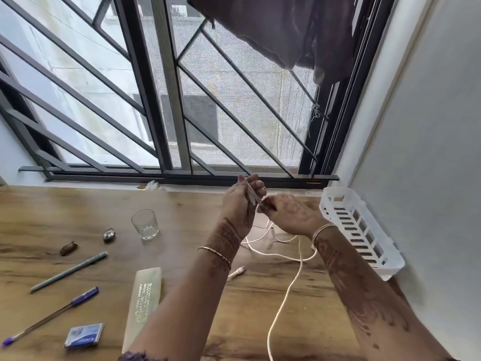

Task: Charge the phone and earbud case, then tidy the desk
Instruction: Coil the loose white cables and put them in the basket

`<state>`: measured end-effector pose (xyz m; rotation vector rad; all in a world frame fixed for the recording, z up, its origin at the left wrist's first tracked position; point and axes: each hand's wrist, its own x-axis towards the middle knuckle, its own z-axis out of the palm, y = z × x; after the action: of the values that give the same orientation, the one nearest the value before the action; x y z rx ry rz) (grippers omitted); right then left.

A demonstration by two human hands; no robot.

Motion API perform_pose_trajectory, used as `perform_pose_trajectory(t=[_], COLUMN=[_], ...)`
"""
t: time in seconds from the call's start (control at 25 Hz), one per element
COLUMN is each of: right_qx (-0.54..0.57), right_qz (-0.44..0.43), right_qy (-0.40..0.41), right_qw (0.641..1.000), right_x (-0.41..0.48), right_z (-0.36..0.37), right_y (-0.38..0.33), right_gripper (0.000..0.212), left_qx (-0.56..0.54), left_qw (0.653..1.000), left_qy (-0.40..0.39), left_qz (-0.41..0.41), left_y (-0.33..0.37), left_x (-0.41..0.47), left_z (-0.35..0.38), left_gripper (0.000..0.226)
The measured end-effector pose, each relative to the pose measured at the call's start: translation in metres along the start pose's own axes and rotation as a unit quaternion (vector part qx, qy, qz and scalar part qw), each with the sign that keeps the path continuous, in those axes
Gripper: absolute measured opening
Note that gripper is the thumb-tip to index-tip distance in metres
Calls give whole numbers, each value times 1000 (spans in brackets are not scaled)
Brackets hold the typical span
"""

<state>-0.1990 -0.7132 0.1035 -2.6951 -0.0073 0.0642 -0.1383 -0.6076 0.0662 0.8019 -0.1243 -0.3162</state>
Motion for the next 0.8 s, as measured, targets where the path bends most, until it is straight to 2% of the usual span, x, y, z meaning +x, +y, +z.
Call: perform_pose_trajectory(t=[0.08,0.16,0.2,0.28,0.32,0.36,0.48,0.6,0.68,0.8], right_qx=[-27,1,27,113,162,200,249,263,250,207], right_qz=[11,1,-2,-2,1,6,38,84,102,97], right_qy=[-44,-78,-90,-96,-86,-69,-8,53,79,79], right_qw=[999,997,996,989,983,977,968,960,960,970], right_x=[-3,-6,-7,-8,-7,-5,6,13,14,9], right_z=[-4,-7,-9,-14,-16,-19,-18,-4,6,18], right_y=[-2,-1,-1,1,1,2,5,11,14,9], right_gripper=[26,24,23,22,24,26,30,33,35,35], left_qx=[76,179,252,410,456,469,428,352,268,90], left_qw=[997,983,967,911,889,882,901,933,958,988], left_qy=[-3,-8,-6,-12,-29,-48,-67,-69,-74,-88], left_qz=[13,28,35,40,34,18,-22,-43,-68,-90], left_y=[-6,-10,-13,-19,-22,-23,-24,-14,-8,-2], left_x=[3,5,4,2,2,1,-5,-18,-22,-20], left_z=[-4,-10,-14,-25,-34,-42,-50,-34,-27,-19], left_gripper=[35,32,29,30,37,47,68,67,64,65])
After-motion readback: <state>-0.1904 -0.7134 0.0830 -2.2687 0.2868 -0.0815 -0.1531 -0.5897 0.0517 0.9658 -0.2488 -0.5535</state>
